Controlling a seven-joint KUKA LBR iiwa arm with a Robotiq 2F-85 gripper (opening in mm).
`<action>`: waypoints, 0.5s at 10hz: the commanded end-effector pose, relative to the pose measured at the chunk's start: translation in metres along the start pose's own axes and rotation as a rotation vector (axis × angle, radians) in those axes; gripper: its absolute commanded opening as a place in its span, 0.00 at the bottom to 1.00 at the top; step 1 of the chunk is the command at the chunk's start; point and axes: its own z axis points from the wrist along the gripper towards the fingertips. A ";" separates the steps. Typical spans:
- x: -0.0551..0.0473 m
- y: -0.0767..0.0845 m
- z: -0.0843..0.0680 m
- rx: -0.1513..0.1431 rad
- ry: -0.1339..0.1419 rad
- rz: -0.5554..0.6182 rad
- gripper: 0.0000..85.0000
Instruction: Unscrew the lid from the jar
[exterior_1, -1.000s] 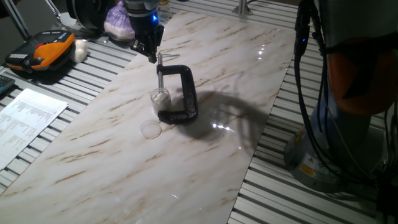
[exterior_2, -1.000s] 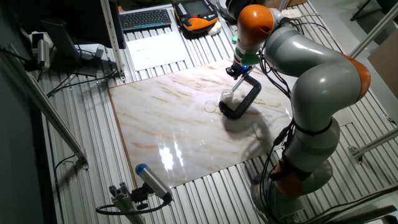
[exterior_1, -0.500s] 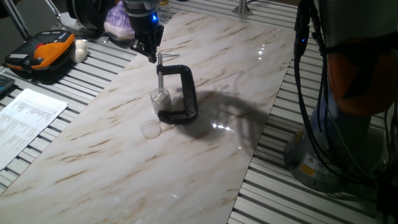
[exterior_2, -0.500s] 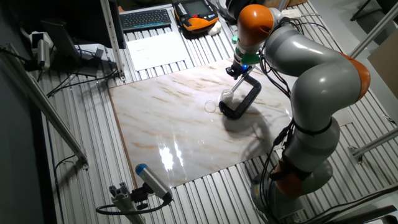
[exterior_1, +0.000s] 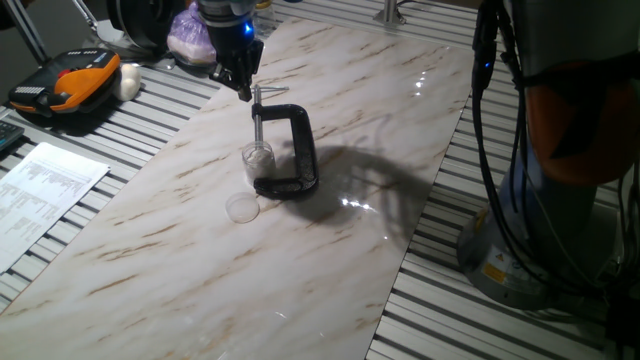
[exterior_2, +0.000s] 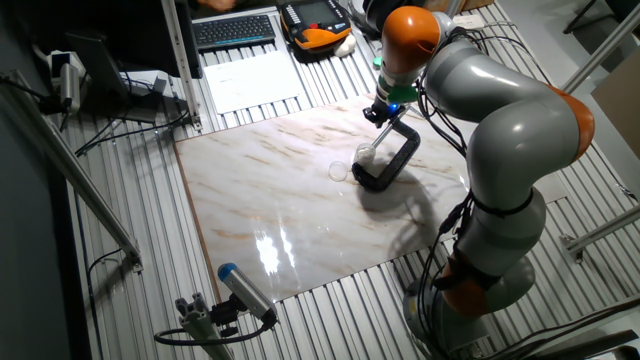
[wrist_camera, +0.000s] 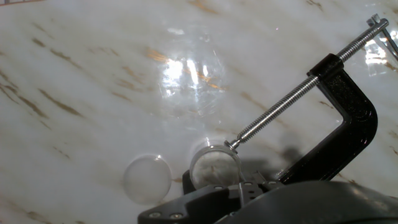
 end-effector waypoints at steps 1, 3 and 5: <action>0.000 0.000 0.000 0.000 -0.002 0.000 0.00; -0.001 0.001 0.000 0.005 -0.003 0.000 0.00; -0.001 0.000 -0.001 0.000 0.000 0.000 0.00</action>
